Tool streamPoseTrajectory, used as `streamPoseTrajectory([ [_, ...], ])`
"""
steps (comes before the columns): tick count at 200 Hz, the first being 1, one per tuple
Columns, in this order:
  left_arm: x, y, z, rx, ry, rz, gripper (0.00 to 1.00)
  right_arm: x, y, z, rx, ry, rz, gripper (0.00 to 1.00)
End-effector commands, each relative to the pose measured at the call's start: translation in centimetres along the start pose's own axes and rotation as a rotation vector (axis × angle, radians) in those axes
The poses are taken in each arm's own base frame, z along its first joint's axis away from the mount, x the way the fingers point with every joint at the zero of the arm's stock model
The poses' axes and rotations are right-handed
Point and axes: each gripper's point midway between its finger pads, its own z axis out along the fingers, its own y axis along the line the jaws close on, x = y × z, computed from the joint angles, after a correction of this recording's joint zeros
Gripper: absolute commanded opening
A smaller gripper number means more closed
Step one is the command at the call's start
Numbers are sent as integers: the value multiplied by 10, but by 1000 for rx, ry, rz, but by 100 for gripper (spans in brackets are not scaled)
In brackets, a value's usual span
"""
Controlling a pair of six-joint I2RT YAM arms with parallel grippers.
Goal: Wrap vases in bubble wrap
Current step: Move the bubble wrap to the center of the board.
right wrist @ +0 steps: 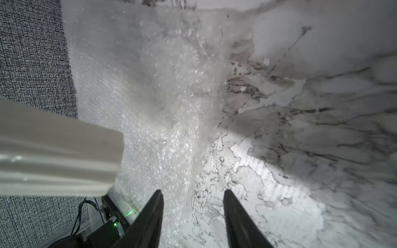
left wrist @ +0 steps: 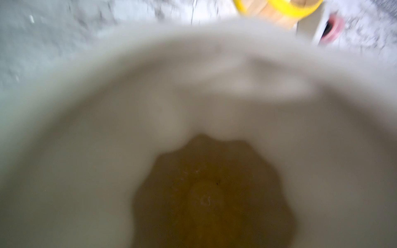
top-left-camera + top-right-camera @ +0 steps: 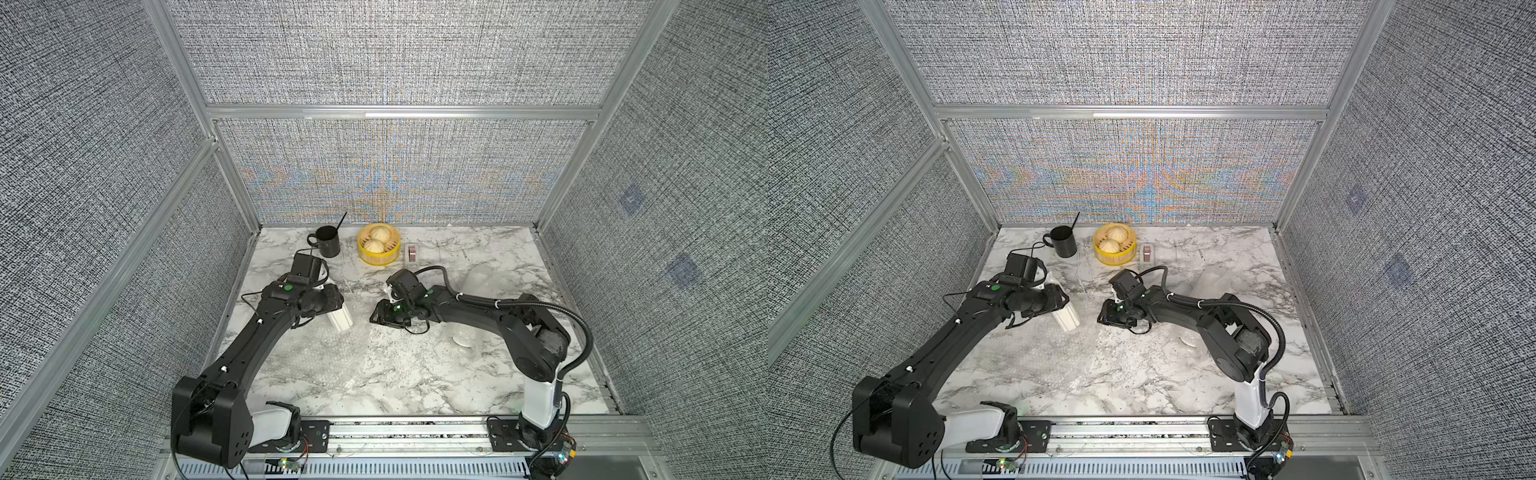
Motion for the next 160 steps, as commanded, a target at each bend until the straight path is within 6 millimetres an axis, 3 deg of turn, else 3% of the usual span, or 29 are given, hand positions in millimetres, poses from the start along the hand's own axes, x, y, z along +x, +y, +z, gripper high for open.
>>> streamPoseTrajectory([
  [1,19,-1,-3,23,65,-28,8,0,8,8,-12,6,49,42],
  [34,31,6,-4,-20,103,-43,4,11,3,25,5,35,73,37],
  [82,37,2,-6,-6,128,-21,3,23,-1,42,14,38,107,32],
  [116,42,3,-3,-5,159,-10,3,24,-7,49,5,22,116,22],
  [160,46,-6,-2,39,189,-4,2,16,-5,41,-53,-12,113,0],
])
